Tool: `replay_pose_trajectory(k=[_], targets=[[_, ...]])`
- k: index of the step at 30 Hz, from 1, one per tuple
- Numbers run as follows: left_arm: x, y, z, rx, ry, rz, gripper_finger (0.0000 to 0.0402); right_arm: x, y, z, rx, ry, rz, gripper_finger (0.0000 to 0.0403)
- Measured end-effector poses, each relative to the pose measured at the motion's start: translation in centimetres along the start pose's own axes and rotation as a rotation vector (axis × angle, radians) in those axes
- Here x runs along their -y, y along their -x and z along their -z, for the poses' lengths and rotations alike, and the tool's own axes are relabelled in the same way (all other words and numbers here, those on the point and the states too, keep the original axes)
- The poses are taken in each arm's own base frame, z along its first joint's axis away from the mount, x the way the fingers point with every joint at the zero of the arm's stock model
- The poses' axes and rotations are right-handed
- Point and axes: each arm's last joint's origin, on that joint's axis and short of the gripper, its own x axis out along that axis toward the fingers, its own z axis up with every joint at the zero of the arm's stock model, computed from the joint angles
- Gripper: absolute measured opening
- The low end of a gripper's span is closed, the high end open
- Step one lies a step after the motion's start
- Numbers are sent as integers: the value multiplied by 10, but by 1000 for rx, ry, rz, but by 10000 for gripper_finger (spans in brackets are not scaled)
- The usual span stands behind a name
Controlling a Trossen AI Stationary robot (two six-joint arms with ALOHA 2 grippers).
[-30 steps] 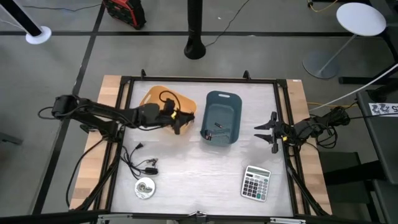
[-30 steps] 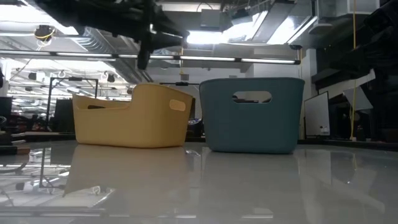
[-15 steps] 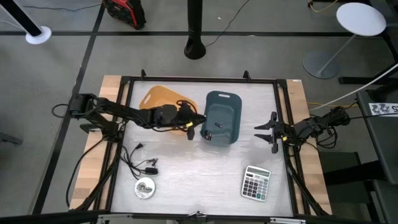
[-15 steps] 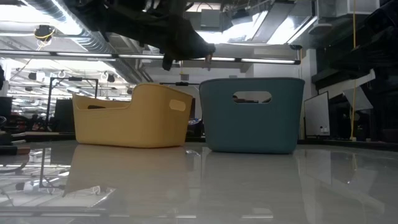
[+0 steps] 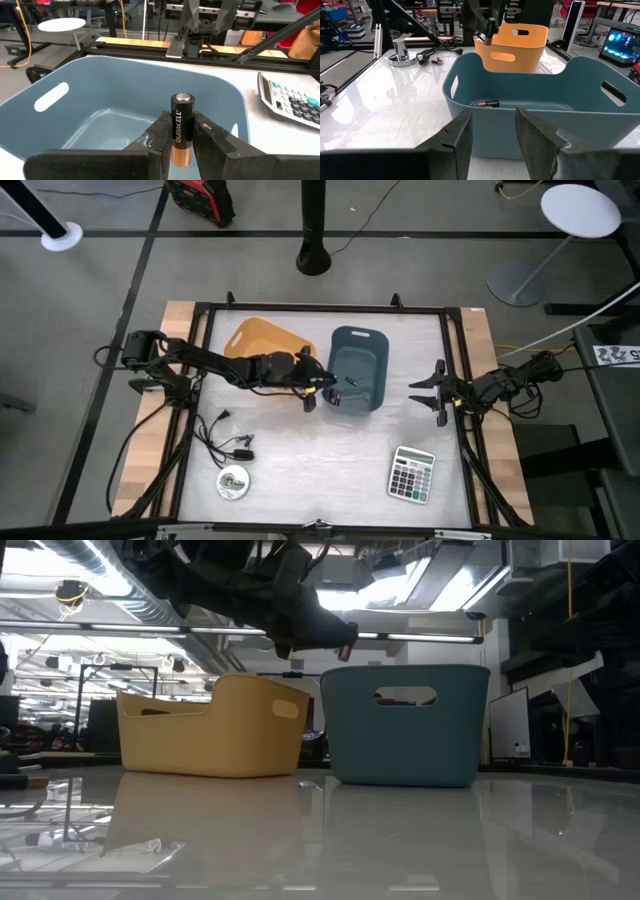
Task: Sort batteries
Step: Put the black battery into the blue bin
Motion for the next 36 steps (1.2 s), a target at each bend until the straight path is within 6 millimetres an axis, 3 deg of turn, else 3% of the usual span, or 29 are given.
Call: replay_pose_trajectory(k=[29,32,36], targets=[[0,0,1,-7,30,-3,59,0,0,0,0,0,0,145],[0,0,3,-27,30,-6,79,0,0,0,0,0,0,145],[-1,0,4,-44,51,-26,136,0,0,0,0,0,0,145]])
